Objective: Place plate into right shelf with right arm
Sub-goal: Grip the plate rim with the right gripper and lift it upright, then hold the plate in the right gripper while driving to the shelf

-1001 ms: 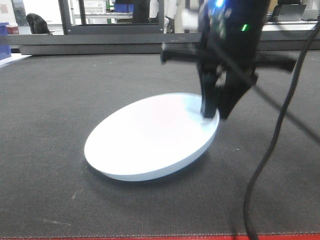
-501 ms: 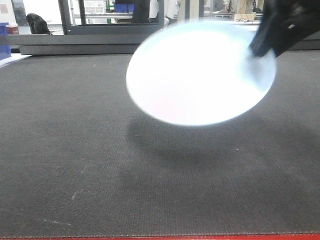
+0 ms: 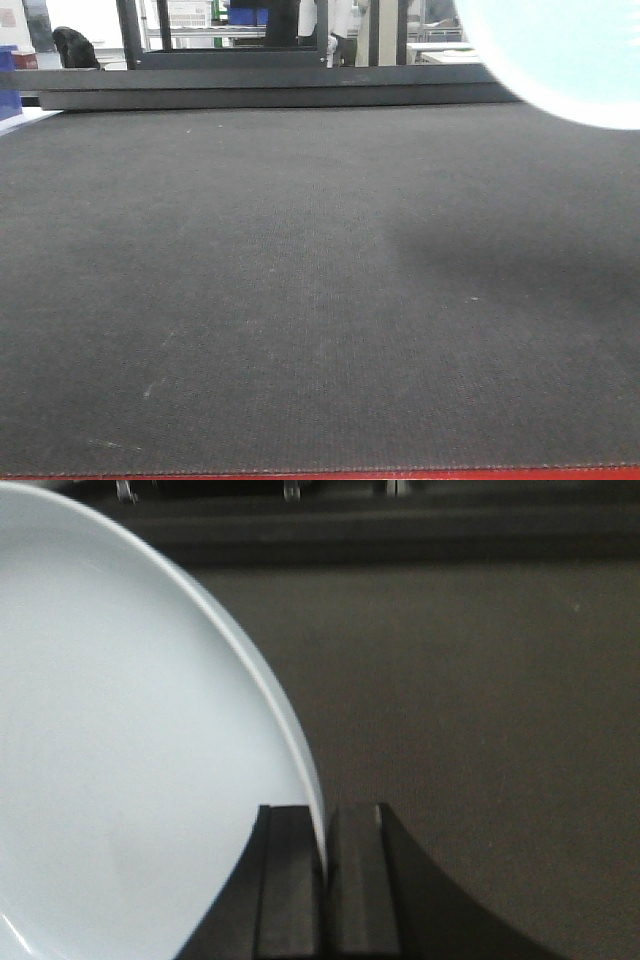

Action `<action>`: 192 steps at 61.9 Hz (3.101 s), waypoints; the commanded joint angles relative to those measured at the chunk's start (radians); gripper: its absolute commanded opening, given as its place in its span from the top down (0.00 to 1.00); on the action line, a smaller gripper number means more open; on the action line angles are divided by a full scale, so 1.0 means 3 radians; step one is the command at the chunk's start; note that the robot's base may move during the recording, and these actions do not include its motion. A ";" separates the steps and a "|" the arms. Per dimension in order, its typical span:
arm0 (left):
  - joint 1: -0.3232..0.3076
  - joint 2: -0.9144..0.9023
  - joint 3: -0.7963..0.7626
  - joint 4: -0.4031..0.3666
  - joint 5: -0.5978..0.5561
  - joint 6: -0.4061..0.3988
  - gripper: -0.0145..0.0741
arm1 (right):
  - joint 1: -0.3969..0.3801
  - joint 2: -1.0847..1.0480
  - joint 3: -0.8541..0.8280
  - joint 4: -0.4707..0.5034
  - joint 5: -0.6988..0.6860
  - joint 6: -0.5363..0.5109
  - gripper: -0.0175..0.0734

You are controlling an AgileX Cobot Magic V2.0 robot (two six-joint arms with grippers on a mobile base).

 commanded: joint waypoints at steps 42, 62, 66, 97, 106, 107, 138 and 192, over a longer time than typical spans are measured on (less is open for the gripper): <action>-0.0007 -0.0034 0.0034 -0.0027 -0.0300 -0.0023 0.98 | -0.0017 -0.0961 0.0081 -0.0031 -0.0249 -0.0023 0.75; -0.0007 -0.0034 0.0034 -0.0027 -0.0300 -0.0023 0.98 | -0.0017 -0.0961 0.0081 -0.0031 -0.0249 -0.0023 0.75; -0.0007 -0.0034 0.0034 -0.0027 -0.0300 -0.0023 0.98 | -0.0017 -0.0961 0.0081 -0.0031 -0.0249 -0.0023 0.75; -0.0007 -0.0034 0.0034 -0.0027 -0.0300 -0.0023 0.98 | -0.0017 -0.0961 0.0081 -0.0031 -0.0249 -0.0023 0.75; -0.0007 -0.0034 0.0034 -0.0027 -0.0300 -0.0023 0.98 | -0.0017 -0.0961 0.0081 -0.0031 -0.0249 -0.0023 0.75; -0.0007 -0.0034 0.0034 -0.0027 -0.0300 -0.0023 0.98 | -0.0017 -0.0961 0.0081 -0.0031 -0.0249 -0.0023 0.75; -0.0007 -0.0034 0.0034 -0.0027 -0.0300 -0.0023 0.98 | -0.0017 -0.0957 0.0081 -0.0031 -0.0248 -0.0023 0.75; -0.0007 -0.0034 0.0034 -0.0027 -0.0300 -0.0023 0.98 | -0.0017 -0.0958 0.0081 -0.0031 -0.0245 -0.0023 0.75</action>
